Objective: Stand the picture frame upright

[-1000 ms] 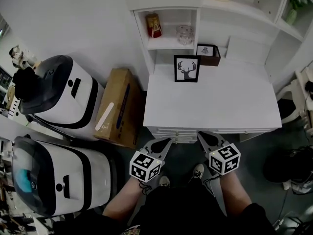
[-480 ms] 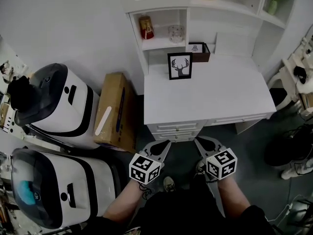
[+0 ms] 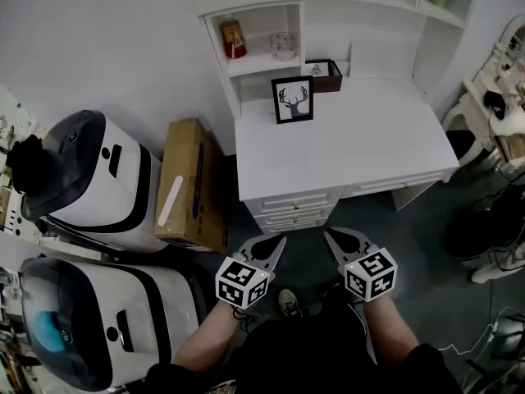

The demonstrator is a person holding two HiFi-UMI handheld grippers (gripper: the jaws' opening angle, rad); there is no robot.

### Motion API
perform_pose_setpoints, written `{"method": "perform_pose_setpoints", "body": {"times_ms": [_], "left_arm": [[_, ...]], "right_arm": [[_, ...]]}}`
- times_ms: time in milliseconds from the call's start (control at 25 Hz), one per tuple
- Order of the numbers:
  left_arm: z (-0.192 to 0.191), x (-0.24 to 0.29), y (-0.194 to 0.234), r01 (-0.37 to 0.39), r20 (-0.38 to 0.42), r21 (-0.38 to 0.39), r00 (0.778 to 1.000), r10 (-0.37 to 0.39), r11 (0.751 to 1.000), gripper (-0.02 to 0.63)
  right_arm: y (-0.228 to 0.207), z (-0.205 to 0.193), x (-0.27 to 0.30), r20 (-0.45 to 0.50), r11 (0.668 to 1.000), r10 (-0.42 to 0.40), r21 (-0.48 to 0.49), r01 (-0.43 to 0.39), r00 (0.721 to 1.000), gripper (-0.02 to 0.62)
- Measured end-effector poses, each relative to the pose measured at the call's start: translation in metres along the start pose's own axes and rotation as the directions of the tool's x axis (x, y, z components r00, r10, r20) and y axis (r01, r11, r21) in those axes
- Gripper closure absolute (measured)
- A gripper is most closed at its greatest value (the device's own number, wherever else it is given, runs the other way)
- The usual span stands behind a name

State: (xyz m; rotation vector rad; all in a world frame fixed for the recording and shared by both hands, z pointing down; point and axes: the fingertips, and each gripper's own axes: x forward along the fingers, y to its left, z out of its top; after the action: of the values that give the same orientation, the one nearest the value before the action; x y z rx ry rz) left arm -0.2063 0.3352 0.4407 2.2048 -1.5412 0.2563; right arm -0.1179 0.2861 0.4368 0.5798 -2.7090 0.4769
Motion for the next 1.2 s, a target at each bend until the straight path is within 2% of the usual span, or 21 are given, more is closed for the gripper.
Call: {"method": "perform_pose_setpoints", "body": {"times_ms": [1200], "left_arm": [[0.0038, 0.0081, 0.0071, 0.011, 0.004, -0.006, 1.0, -0.011, 1.0, 0.6]], "right_arm": [[-0.0053, 0.002, 0.0081, -0.003, 1.0, -0.009, -0.001, 0.009, 1.0, 0.592]]}}
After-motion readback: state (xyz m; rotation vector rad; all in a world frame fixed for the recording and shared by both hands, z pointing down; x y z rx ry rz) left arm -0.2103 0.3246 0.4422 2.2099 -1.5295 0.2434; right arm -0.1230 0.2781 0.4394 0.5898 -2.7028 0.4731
